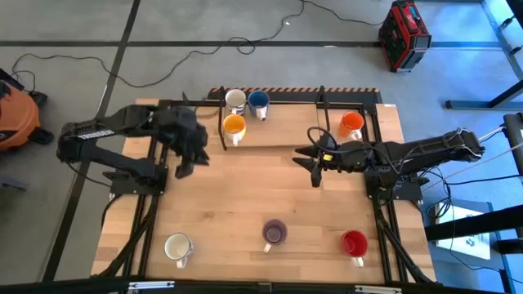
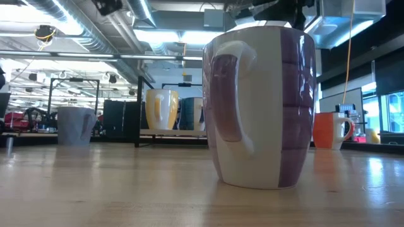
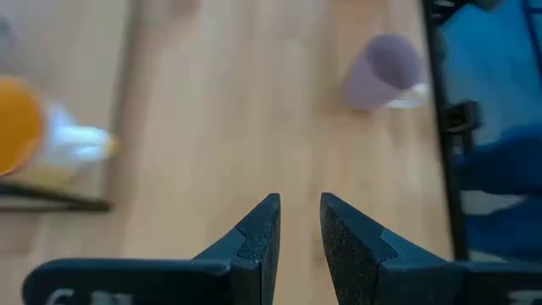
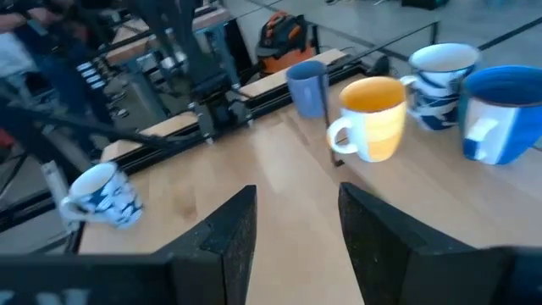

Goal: Place coffee mugs
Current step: Put the blue patterned mug on the shelf

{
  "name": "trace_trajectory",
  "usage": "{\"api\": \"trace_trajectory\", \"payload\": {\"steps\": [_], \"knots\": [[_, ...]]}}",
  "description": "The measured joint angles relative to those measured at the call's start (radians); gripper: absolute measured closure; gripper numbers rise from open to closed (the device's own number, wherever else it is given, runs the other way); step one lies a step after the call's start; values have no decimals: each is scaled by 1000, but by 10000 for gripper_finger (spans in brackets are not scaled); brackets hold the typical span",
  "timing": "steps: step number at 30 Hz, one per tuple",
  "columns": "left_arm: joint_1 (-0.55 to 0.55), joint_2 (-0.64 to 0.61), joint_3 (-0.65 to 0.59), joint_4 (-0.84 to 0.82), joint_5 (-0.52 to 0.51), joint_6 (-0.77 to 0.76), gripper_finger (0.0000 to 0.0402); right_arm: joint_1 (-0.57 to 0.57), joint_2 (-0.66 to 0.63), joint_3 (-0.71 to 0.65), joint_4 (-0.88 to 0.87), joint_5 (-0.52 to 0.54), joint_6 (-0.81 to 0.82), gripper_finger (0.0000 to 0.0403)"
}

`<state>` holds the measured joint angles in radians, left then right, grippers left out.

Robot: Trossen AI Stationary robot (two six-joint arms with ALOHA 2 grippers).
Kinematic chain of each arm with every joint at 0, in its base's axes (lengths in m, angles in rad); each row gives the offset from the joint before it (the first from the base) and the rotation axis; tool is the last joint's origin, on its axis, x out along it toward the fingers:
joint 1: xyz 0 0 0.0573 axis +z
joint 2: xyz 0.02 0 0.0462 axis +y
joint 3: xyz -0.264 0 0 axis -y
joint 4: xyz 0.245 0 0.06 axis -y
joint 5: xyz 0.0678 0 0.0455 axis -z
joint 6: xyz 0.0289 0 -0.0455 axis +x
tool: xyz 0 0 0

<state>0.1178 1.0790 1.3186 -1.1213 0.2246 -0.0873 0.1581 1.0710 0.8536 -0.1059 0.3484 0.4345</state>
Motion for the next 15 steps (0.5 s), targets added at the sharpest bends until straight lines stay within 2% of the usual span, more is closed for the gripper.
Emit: {"api": "trace_trajectory", "payload": {"steps": [3,5,9,12,15], "knots": [[-108,12,-9,94,-71,-71,321,0,1,0,20,-31,-35,249],[-155,26,-13,125,-123,-113,321,0,-2,3,97,-42,-62,249],[-226,33,-12,210,-193,-187,321,-2,-25,82,237,-62,-218,249],[-266,33,-11,236,-243,-239,321,-2,-31,147,250,-133,-313,249],[-313,33,-11,202,-275,-332,321,2,-30,169,205,-234,-326,249]]}}
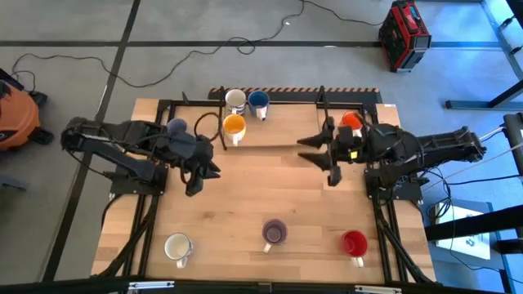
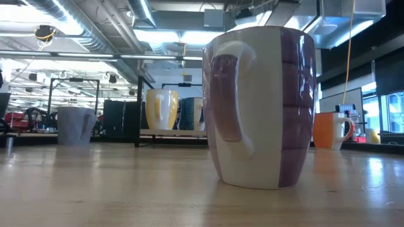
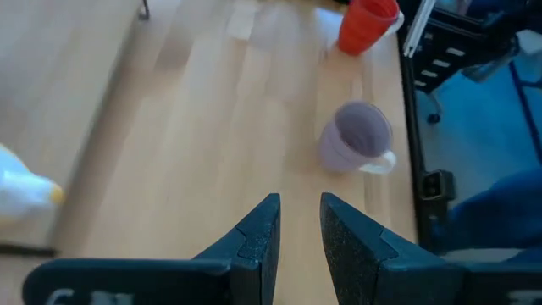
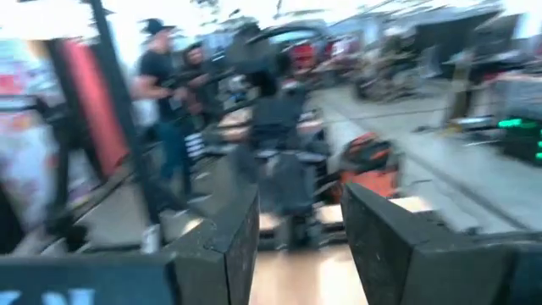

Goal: Place coffee mugs
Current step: Put the blue patterned mug on the shelf

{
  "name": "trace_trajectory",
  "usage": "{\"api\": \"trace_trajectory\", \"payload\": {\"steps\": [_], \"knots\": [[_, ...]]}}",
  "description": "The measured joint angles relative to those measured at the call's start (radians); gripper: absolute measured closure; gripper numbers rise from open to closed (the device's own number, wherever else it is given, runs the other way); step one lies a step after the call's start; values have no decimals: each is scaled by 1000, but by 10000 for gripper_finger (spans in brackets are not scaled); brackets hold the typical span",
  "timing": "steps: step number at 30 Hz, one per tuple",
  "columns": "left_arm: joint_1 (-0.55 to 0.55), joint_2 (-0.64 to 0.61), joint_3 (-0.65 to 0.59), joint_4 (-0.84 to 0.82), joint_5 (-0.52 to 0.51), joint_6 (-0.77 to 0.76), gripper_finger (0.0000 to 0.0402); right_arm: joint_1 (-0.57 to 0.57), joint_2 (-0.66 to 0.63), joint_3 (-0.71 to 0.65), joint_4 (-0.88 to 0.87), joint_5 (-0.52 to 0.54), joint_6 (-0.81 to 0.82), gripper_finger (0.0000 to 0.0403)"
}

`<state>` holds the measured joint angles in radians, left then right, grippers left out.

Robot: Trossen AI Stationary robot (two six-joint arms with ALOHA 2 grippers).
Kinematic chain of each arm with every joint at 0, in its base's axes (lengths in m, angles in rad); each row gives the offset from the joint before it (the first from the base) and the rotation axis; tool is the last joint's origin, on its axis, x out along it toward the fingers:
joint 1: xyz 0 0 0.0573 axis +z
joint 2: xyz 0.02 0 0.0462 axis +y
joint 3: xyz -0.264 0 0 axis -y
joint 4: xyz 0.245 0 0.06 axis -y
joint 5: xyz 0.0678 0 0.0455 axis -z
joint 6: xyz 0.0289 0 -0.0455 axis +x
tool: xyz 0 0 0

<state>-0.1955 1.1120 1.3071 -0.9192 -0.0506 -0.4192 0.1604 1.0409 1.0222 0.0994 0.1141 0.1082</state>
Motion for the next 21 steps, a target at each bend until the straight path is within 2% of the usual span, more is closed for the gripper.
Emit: {"api": "trace_trajectory", "payload": {"steps": [2,5,12,15,21], "knots": [[-51,0,-1,-21,-18,-67,321,29,1,-4,-30,-69,41,249],[-128,1,-25,-37,-33,-166,321,87,17,-24,-118,-102,81,249],[-314,1,-112,-99,-35,-345,321,193,112,-57,-323,31,230,249],[-363,1,-149,-100,13,-414,320,202,167,-58,-337,54,281,249],[-404,1,-197,-124,91,-463,276,200,251,-57,-333,62,359,249]]}}
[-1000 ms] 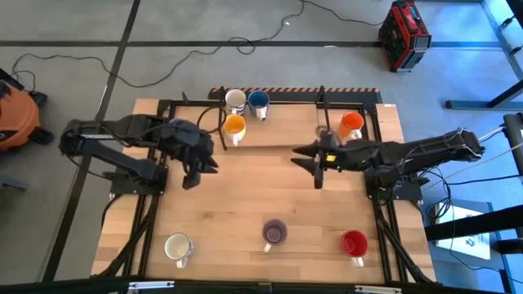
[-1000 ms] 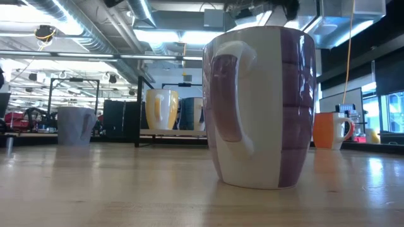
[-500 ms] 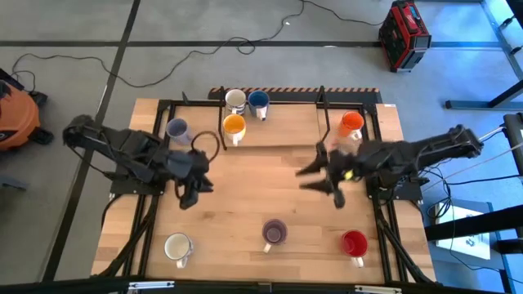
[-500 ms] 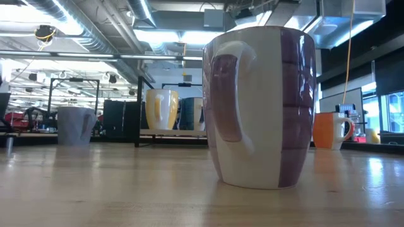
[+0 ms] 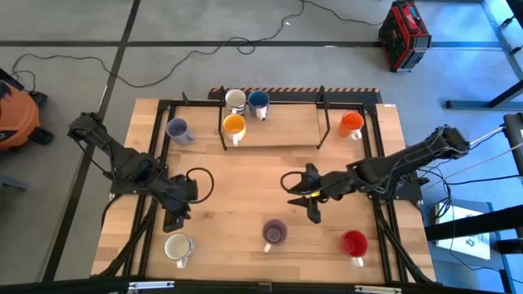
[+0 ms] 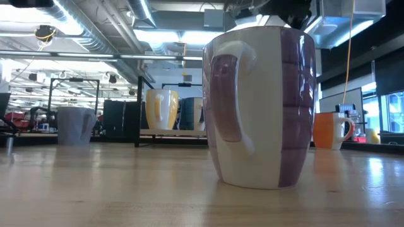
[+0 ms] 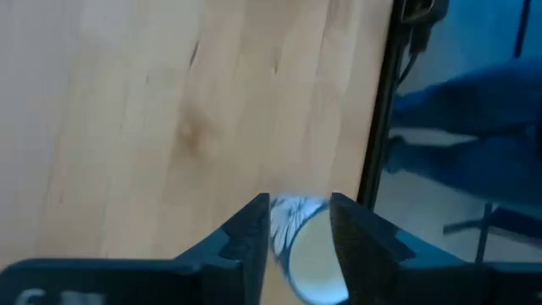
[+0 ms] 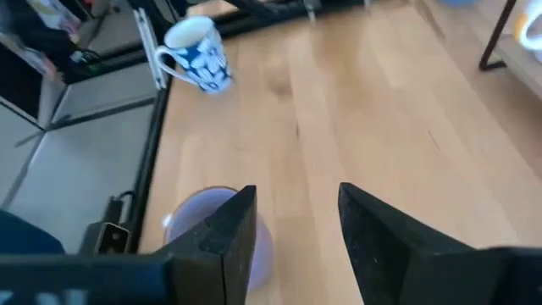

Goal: Place coffee mugs
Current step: Put the blue patterned mug on the shelf

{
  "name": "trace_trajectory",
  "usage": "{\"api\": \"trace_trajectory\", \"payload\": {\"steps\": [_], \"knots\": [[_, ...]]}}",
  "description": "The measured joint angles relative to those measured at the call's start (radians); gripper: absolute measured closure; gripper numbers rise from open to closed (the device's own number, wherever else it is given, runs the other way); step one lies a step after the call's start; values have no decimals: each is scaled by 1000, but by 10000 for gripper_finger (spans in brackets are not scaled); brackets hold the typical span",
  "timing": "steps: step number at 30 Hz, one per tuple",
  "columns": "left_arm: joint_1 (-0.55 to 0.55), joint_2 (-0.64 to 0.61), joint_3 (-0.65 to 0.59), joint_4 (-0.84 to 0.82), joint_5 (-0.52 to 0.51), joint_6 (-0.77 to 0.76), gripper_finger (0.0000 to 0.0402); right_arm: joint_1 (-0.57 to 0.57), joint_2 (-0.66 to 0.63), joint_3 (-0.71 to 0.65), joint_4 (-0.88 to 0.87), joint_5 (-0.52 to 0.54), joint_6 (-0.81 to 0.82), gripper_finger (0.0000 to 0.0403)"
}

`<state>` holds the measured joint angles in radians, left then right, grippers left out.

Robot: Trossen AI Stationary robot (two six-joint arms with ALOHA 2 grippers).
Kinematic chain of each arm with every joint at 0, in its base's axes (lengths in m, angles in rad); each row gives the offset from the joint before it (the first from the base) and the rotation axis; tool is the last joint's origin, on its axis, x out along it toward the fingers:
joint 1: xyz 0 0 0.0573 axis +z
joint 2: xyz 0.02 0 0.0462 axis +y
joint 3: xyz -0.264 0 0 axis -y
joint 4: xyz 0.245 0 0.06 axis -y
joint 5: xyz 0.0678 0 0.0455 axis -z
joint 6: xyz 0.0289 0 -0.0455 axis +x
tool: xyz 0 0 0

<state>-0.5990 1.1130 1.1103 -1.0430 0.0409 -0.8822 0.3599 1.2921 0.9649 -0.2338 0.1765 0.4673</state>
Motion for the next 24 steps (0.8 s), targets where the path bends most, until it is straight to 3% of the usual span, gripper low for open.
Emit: {"api": "trace_trajectory", "payload": {"steps": [4,8,18,24], "knots": [[-25,0,-3,-43,56,-24,243,0,24,0,2,6,49,249],[-79,0,-3,-36,74,-53,234,0,29,0,4,16,84,249],[-267,44,-3,33,-108,-134,237,0,29,0,-4,24,104,249],[-316,159,-3,32,-107,-117,237,0,29,0,-4,44,104,249]]}}
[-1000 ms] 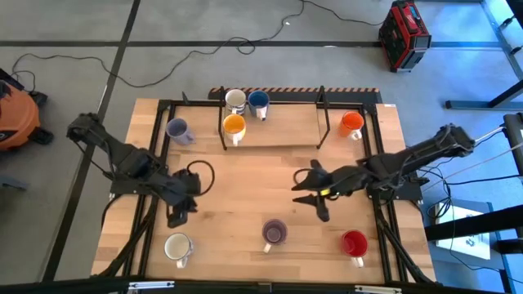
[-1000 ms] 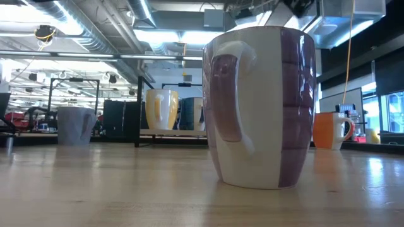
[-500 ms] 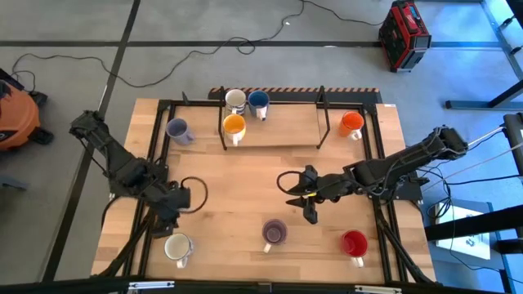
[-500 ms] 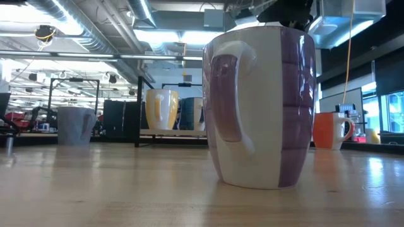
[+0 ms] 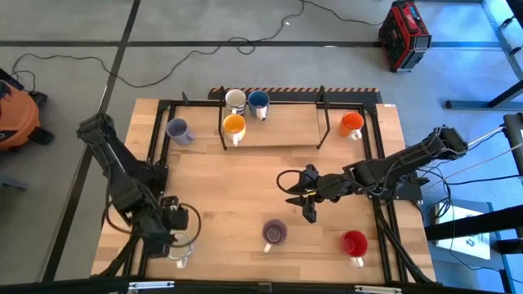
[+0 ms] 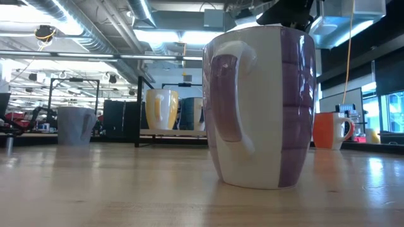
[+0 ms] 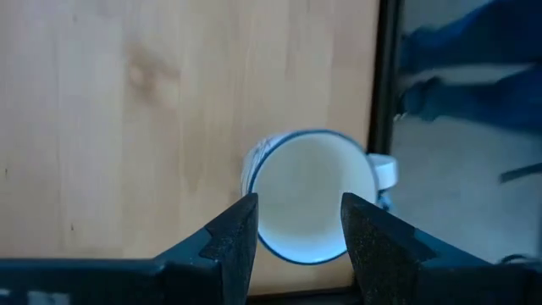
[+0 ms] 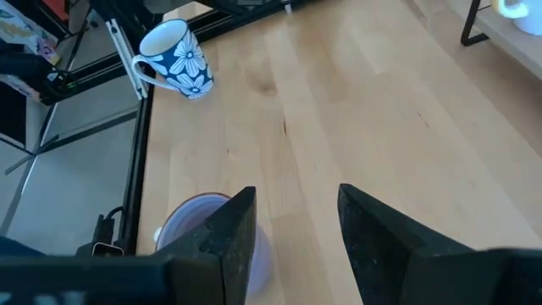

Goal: Place coffee mugs
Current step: Put the blue patterned mug on the shelf

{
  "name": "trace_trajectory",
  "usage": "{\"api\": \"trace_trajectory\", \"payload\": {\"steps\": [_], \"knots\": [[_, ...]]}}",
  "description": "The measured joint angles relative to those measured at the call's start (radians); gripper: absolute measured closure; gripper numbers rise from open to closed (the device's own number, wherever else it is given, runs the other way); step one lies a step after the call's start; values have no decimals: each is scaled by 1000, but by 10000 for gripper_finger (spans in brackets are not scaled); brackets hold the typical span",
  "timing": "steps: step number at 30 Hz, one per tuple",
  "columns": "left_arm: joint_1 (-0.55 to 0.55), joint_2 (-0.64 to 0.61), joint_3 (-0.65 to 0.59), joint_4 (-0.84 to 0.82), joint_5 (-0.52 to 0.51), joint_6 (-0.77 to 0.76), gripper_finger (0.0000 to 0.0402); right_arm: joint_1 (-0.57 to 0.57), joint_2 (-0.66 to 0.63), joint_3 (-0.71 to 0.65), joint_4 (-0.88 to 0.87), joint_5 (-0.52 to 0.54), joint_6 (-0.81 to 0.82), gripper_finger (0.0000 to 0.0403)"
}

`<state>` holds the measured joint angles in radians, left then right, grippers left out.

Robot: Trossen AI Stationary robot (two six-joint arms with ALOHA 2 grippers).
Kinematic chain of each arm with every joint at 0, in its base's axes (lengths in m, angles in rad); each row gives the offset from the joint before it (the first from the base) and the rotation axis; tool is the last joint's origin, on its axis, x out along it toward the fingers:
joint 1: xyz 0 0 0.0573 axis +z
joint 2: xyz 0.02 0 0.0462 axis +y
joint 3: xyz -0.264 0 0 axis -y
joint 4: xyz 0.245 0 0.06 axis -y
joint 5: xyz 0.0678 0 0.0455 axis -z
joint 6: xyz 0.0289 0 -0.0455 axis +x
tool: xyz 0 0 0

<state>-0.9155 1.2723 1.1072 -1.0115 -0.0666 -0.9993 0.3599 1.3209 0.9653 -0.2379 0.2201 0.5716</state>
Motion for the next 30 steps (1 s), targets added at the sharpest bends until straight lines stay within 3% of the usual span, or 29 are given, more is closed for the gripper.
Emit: {"api": "trace_trajectory", "payload": {"steps": [13,21,25,30], "knots": [[-10,212,0,-38,6,47,237,0,0,0,0,5,0,249],[3,311,0,-24,5,169,240,0,0,0,0,5,0,249],[22,340,0,-18,8,226,270,0,-1,1,-7,12,-3,249],[57,346,0,7,17,315,346,0,-1,1,-14,14,-4,249]]}}
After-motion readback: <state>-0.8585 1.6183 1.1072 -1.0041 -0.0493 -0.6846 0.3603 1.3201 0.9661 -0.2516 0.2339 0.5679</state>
